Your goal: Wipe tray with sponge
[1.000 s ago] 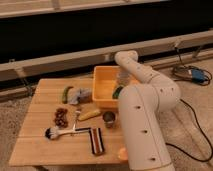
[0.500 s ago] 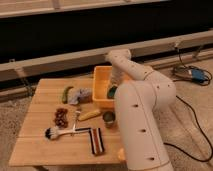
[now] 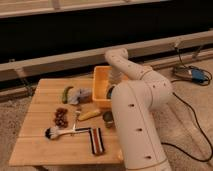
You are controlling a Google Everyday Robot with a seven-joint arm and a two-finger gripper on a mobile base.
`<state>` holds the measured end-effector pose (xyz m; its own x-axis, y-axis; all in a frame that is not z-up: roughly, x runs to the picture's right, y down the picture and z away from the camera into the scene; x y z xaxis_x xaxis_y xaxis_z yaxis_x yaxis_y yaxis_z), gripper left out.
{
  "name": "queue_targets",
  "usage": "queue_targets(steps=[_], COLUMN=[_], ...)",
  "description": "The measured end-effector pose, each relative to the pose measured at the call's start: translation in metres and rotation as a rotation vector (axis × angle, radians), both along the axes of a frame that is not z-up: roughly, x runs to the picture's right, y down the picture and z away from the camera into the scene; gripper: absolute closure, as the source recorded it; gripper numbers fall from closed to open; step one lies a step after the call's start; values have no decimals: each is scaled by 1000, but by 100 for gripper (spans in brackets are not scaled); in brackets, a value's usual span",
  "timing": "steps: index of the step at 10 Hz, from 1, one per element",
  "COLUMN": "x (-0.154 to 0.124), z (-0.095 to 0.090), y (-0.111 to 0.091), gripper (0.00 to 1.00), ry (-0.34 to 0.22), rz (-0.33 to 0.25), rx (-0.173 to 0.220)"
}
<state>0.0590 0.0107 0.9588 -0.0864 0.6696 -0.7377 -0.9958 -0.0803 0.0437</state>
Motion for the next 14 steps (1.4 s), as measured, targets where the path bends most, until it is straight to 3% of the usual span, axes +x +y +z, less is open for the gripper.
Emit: queue_targets(steps=[4,12,14], x=[18,6,5], z=[-5,-24,-24], y=[2,-10,-11], gripper=[97,22,20], ry=[24,-122,-127], rz=[20,-42,-41], rx=[4,93,96])
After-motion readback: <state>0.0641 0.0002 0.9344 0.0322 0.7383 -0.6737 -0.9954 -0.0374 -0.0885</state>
